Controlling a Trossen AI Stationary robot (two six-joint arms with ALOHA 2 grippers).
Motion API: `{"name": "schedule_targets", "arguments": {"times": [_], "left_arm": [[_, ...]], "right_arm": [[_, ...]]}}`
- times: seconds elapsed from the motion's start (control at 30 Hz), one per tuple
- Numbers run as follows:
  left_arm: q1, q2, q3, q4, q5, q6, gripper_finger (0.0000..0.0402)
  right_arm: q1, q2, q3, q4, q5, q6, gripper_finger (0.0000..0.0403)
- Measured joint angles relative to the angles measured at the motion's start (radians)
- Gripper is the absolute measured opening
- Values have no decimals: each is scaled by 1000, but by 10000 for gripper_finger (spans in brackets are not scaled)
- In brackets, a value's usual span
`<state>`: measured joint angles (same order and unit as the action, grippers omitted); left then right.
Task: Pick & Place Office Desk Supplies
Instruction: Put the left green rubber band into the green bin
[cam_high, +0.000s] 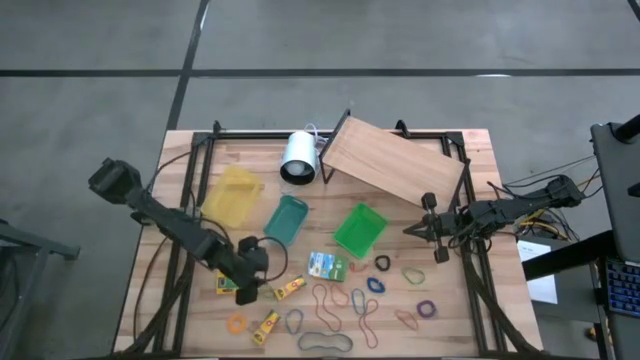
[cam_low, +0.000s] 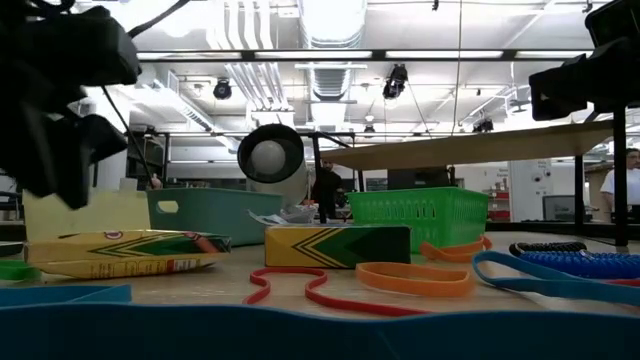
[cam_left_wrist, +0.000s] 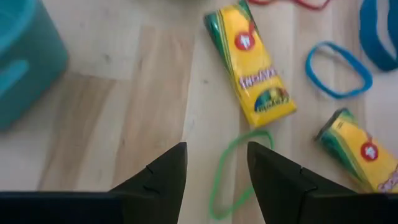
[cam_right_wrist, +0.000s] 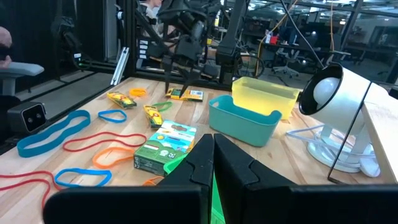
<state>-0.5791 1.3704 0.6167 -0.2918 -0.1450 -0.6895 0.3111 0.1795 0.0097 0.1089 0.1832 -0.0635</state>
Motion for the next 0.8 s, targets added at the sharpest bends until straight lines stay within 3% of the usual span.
{"name": "schedule_targets", "arguments": {"times": [0.33,0.8], "left_arm": [[-81,65,0,-24,-3,34,173],[-83,101,0,-10,-51,61,173]], "right_arm": [[0,0,0,0,0,0,8],[0,0,0,0,0,0,8]]}}
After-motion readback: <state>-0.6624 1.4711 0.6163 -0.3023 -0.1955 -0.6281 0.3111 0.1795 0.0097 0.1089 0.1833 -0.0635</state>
